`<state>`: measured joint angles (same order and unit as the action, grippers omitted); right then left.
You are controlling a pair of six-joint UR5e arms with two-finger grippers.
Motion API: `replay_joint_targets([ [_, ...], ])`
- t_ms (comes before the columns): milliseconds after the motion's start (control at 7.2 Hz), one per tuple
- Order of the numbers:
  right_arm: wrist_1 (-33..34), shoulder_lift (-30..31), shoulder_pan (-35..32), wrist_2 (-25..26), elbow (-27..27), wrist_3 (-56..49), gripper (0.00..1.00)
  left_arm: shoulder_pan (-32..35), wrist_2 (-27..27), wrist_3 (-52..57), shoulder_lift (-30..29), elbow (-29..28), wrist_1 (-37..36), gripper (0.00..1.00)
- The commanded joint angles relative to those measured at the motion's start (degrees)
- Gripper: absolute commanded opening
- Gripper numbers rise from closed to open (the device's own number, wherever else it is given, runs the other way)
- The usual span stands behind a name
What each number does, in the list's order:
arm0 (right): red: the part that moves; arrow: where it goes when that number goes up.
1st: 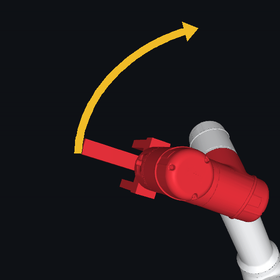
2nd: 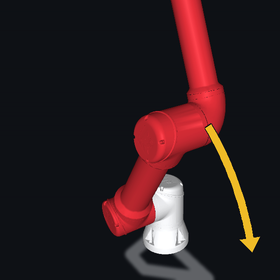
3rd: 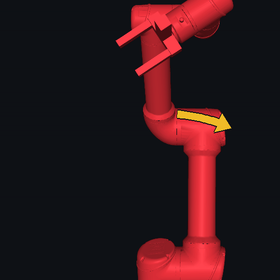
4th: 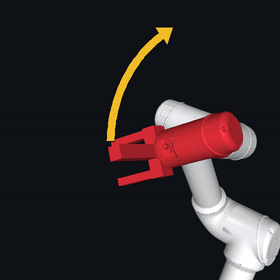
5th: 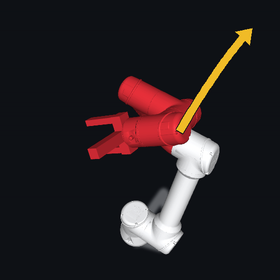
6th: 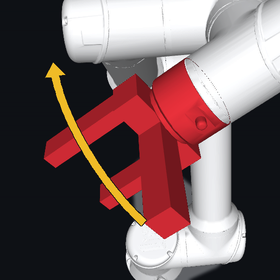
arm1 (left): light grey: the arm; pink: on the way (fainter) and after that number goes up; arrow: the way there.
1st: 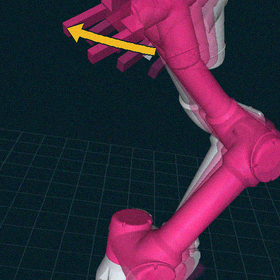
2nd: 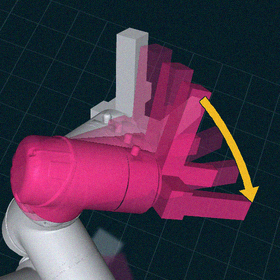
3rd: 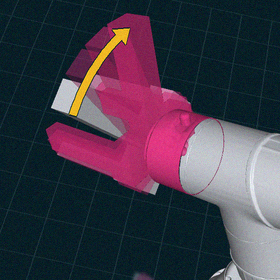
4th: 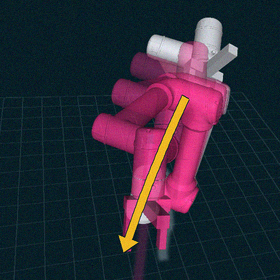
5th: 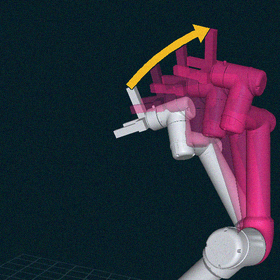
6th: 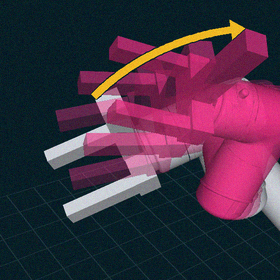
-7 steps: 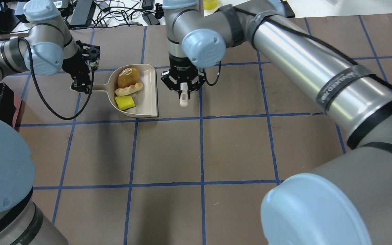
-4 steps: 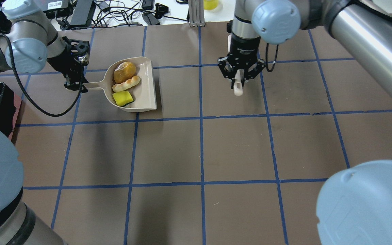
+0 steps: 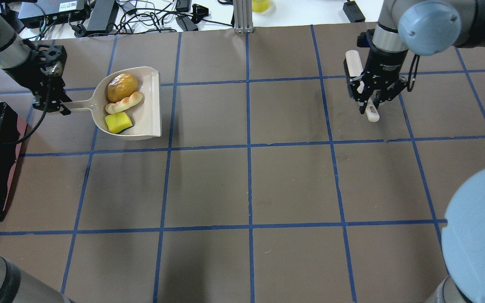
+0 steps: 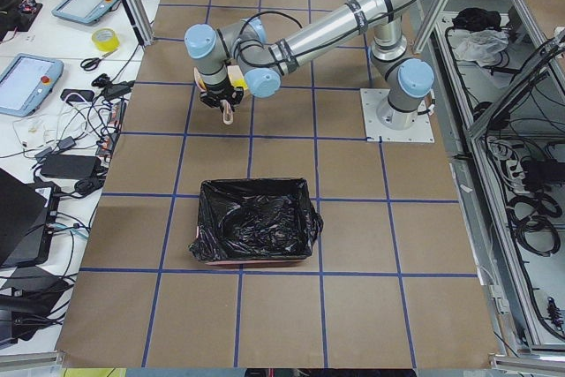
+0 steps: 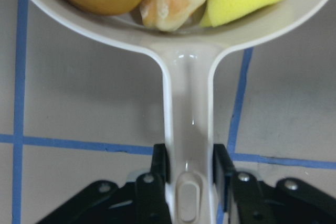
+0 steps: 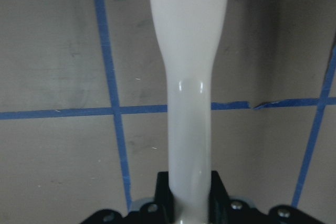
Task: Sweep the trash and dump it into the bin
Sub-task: 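Carry the brush back with right gripper while left gripper lifts dustpan toward bin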
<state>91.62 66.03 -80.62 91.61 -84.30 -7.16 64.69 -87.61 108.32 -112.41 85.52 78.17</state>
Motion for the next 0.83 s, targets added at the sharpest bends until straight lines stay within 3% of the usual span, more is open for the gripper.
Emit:
replay_joint_targets([
  [0, 3.5, 0.1, 7.7, 1.2, -3.0, -9.2, 0.00, -8.6, -0.2, 10.4, 2.3, -1.9, 4.5, 0.00],
  [417, 11.5, 1.5, 11.8, 1.6, -10.0, -16.1, 0.01, -20.2, -2.4, 25.8, 0.5, -17.3, 20.0, 0.00],
  [694, 12.3, 1.1, 11.9, 3.3, -10.3, -16.0, 0.01, -23.4, -5.9, 34.8, -1.6, -23.4, 21.3, 0.00],
])
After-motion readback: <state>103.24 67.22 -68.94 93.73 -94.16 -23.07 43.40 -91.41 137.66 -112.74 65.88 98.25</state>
